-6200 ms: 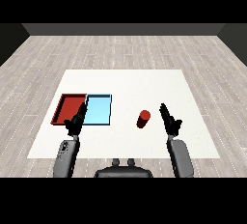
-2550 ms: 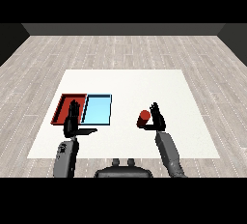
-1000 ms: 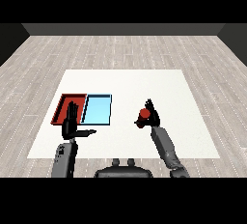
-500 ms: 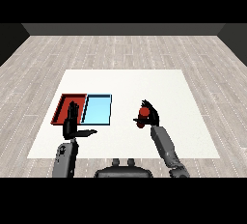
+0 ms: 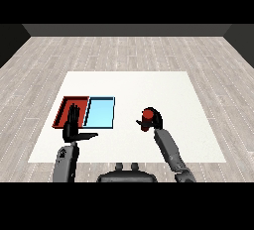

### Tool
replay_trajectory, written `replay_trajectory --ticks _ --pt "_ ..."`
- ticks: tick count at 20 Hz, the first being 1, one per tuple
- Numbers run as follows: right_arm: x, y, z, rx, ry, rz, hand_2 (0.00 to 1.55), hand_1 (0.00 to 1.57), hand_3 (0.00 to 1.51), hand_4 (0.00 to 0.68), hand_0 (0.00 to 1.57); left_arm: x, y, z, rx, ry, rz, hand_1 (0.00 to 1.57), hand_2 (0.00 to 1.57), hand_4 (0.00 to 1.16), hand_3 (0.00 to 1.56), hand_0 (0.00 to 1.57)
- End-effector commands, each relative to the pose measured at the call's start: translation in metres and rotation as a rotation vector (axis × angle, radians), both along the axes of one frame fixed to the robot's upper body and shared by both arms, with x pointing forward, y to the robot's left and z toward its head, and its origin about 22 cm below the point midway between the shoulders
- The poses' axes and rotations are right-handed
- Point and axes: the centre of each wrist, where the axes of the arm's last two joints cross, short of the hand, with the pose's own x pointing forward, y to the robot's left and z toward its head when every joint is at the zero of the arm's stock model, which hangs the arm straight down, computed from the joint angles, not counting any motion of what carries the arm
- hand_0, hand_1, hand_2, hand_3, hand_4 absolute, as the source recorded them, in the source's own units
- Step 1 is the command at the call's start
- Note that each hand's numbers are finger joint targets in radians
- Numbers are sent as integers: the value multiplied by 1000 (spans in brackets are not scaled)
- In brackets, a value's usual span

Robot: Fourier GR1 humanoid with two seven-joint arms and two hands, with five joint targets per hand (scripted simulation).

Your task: Pick the red can and put it in the red box

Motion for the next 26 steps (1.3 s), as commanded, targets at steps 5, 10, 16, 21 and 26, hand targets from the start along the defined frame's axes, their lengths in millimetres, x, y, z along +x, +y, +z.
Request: replay_trajectory --ticks 5,10,16,21,26 --pt "-4 -5 16 -62 -60 -4 1452 1464 1415 660 1464 4 -10 10 -3 5 -37 0 0 0 0 0" --pt "-3 18 46 -22 -145 -4 1440 1434 1403 656 1434 16 -8 -3 18 39 -44 0 0 0 0 0" --pt "-32 27 73 4 -198 19 1449 1437 1414 649 1437 37 -57 -10 43 53 -139 0 0 0 0 0" --pt "-18 13 64 5 -188 9 1438 1417 1418 652 1417 29 -111 8 28 97 -215 0 0 0 0 0" --pt "-9 40 82 21 -225 35 1443 1425 1423 662 1425 30 -124 11 2 112 -276 0 0 0 0 0"
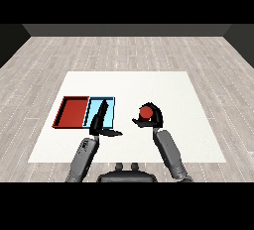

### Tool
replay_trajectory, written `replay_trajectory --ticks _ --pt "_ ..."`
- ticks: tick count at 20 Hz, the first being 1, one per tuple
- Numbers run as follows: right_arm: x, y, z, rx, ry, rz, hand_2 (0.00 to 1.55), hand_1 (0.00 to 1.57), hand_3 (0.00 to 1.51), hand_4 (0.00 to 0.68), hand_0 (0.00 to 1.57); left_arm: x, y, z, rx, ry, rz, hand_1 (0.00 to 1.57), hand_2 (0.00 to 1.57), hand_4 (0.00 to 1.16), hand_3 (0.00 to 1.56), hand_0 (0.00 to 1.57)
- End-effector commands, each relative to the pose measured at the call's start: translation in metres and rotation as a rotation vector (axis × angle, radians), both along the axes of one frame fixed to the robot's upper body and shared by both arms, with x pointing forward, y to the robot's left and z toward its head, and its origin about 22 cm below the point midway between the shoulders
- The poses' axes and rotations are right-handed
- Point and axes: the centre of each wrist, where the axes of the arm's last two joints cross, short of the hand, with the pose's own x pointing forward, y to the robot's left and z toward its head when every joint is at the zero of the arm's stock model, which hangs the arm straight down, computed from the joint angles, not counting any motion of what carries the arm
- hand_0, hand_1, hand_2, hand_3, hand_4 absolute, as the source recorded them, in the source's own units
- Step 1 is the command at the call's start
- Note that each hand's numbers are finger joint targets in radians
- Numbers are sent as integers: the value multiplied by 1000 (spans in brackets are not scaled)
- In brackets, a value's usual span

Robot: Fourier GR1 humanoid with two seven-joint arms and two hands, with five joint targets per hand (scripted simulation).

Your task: Pick the red can and put it in the red box

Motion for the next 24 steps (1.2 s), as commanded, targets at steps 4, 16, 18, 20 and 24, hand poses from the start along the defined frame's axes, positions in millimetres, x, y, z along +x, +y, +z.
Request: replay_trajectory --ticks 4,16,18,20,24 --pt "24 33 5 -3 -4 -2 1443 1425 1423 662 1425 10 -40 2 -1 27 -33 0 0 0 0 0" --pt "9 62 25 11 -44 91 1407 1387 1396 611 1387 10 -65 17 13 20 -106 0 0 0 0 0" --pt "-2 48 15 17 -85 85 1415 1398 1401 615 1398 10 -61 13 23 31 -96 0 0 0 0 0" --pt "9 60 35 23 -57 101 1431 1406 1409 618 1406 13 -63 -1 14 37 -95 0 0 0 0 0" --pt "8 69 24 45 -71 133 1430 1419 1397 629 1419 24 -55 0 64 64 -91 0 0 0 0 0"
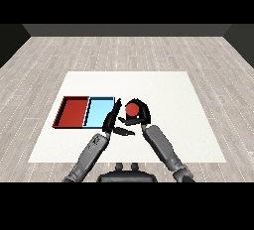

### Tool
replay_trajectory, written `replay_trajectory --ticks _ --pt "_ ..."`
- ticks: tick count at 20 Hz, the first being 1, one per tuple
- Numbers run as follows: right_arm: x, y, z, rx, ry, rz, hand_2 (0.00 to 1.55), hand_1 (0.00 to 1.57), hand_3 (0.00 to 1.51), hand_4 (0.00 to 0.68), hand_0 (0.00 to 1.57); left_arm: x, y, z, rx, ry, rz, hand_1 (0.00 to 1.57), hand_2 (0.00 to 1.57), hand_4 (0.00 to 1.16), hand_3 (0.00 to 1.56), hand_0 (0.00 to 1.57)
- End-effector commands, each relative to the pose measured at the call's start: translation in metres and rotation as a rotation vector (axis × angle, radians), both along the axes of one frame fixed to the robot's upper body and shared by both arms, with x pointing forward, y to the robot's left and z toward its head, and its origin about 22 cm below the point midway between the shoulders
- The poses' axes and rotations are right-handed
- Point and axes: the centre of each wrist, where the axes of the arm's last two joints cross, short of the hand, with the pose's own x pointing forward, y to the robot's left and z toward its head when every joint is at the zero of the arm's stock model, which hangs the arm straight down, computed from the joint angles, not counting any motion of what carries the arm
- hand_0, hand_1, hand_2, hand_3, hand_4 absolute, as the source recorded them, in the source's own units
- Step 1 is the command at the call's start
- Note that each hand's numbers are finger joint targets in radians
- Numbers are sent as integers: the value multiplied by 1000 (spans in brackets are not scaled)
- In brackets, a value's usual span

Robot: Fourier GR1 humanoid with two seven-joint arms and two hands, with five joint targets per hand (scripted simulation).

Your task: Pick the red can and put it in the red box

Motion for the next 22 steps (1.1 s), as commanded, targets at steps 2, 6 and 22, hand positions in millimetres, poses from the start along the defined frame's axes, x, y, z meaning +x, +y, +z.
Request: replay_trajectory --ticks 2,6,22 --pt "-8 16 -1 15 -26 40 1435 1431 1401 615 1431 -3 -18 5 27 28 2 0 0 0 0 0" --pt "-16 31 10 -7 -34 34 1433 1447 1393 615 1447 -5 -36 -1 27 11 -13 0 0 0 0 0" --pt "-30 49 3 24 -43 68 1465 1518 1405 516 1518 8 -24 9 104 1 66 729 759 686 249 729"
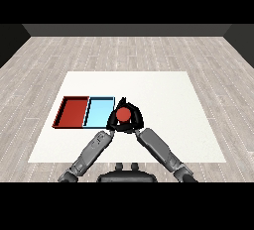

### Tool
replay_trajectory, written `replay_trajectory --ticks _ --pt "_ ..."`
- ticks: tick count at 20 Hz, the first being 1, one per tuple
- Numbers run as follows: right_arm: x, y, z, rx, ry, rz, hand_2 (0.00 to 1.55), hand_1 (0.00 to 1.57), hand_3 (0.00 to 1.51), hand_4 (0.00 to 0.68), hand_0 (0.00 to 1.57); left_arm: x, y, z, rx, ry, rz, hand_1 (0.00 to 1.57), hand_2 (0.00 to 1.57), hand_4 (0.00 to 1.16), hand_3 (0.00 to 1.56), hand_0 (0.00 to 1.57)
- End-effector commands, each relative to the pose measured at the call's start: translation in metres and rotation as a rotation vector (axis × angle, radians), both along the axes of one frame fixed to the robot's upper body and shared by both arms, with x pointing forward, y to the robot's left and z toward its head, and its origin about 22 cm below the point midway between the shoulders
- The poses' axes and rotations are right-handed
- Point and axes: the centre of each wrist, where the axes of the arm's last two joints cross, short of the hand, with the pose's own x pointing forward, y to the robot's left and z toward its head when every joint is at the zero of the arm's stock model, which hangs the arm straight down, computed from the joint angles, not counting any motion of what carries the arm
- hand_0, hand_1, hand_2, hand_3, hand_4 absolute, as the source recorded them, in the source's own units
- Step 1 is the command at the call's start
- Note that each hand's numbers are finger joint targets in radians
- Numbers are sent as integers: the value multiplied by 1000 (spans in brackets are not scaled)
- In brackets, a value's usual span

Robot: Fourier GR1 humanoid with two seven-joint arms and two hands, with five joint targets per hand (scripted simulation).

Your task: Pick the red can and put it in the red box

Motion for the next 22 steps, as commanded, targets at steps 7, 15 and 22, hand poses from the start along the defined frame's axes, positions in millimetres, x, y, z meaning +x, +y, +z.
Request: replay_trajectory --ticks 7,15,22 --pt "-7 2 6 45 -6 26 1438 1461 1391 555 1461 3 -23 -6 -7 49 2 1571 1543 1024 1460 1571" --pt "1 -5 12 28 -30 31 1453 1519 1394 538 1519 7 -17 -12 30 -6 84 1571 1498 866 1355 1571" --pt "-2 8 22 31 -46 38 1454 1486 1398 545 1486 2 -33 1 -23 -14 69 1571 1530 926 1426 1571"
